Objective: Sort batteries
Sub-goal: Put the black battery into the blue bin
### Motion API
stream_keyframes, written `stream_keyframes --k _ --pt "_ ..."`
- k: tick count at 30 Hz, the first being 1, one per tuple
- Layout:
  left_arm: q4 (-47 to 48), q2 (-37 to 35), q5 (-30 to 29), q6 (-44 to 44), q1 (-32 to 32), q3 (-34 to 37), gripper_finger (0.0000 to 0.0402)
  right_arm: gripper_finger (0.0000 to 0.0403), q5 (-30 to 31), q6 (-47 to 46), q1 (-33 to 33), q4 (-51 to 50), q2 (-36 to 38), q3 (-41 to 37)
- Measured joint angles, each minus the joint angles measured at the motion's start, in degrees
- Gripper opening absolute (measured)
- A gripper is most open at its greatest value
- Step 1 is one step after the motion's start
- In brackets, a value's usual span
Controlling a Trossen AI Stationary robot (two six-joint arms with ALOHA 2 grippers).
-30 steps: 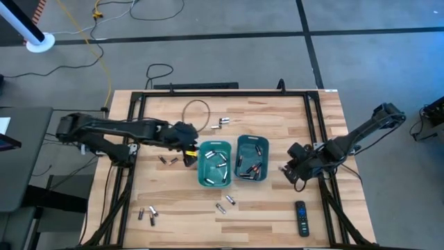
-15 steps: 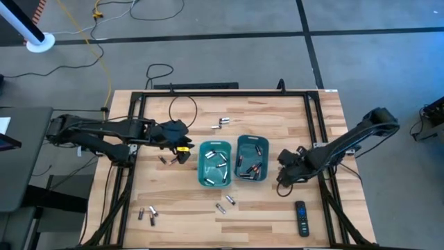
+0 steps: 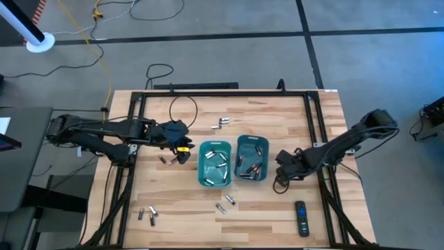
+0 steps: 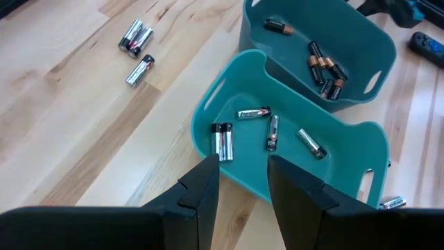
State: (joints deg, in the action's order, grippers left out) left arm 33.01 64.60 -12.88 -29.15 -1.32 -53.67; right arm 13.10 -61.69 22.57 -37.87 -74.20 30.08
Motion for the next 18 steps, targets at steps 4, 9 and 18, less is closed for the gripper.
stream_keyframes --k 4,9,18 --pt "0.02 0.0 0.04 0.14 0.0 0.0 0.0119 0.0165 -0.11 0.15 0.19 4.29 0.29 -2.83" --pt "0.02 0.0 0.13 0.44 0.0 0.0 0.0119 0.0124 0.0 -2.79 0.33 4.69 0.29 -3.65" --pt "0.28 0.0 0.11 4.25 0.0 0.0 0.0119 0.0024 -1.62 -4.31 0.72 4.53 2.19 -2.32"
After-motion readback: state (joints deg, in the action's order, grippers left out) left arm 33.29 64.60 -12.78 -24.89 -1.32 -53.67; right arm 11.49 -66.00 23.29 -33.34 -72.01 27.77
